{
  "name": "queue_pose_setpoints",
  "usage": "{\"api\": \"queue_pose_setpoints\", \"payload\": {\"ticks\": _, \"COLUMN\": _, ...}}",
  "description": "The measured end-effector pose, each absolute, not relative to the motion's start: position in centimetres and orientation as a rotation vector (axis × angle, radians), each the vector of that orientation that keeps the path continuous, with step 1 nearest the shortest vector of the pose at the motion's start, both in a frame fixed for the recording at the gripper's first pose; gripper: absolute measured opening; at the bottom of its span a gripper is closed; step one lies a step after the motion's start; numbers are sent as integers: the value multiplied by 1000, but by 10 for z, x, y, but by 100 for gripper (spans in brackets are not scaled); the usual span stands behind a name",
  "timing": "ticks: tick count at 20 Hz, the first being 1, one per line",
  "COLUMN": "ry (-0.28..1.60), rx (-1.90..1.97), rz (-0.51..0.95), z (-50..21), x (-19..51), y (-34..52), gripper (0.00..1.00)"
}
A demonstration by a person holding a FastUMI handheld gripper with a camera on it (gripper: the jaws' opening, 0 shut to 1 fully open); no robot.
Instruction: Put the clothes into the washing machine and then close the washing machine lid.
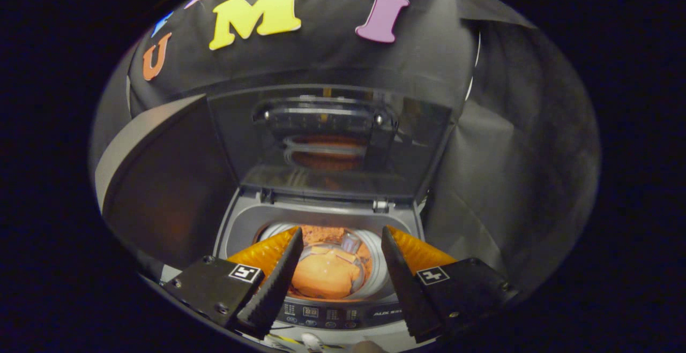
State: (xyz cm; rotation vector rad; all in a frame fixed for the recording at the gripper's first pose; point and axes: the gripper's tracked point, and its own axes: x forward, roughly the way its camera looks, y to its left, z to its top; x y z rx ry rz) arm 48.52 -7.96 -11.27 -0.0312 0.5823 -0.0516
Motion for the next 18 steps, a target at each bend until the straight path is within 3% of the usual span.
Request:
{"api": "queue_pose_setpoints", "payload": {"ticks": 8, "ry": 418, "rx": -27, "rz": -23, "z": -36, "x": 513, "y": -70, "gripper": 91}}
{"api": "queue_pose_setpoints", "payload": {"ticks": 18, "ry": 386, "rx": 17, "rz": -34, "z": 7, "x": 581, "y": -53, "gripper": 91}}
